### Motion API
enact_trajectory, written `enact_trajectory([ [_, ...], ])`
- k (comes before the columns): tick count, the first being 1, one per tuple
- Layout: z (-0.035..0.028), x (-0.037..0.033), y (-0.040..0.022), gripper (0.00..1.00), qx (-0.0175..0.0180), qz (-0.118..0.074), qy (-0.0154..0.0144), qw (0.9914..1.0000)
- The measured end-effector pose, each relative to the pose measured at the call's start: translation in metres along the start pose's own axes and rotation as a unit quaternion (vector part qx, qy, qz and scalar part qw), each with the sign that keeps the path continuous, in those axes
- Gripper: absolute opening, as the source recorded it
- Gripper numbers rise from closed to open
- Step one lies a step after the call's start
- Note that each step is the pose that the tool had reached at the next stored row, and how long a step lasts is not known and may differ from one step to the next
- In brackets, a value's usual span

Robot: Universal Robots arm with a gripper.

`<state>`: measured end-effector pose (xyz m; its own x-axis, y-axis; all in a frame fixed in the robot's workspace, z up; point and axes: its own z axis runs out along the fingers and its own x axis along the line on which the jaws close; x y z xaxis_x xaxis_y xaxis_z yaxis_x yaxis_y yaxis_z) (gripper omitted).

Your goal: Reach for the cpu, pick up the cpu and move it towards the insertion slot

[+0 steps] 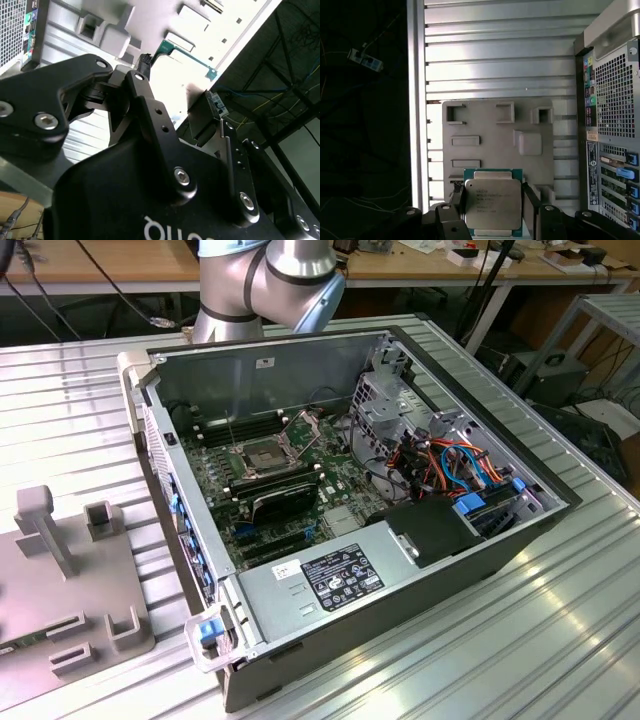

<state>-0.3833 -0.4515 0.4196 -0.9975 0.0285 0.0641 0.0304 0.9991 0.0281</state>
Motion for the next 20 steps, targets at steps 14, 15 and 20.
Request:
enact_trajectory([
  [14,-0.0027,-0.0561,0.0017,0.55,0.0002,0.0,0.0,1.0],
  [15,-0.0029,-0.0613,0.0019,0.55,0.0002,0.0,-0.0001,1.0],
  [20,-0.0039,-0.0847,0.0026,0.55,0.0003,0.0,0.0,1.0],
])
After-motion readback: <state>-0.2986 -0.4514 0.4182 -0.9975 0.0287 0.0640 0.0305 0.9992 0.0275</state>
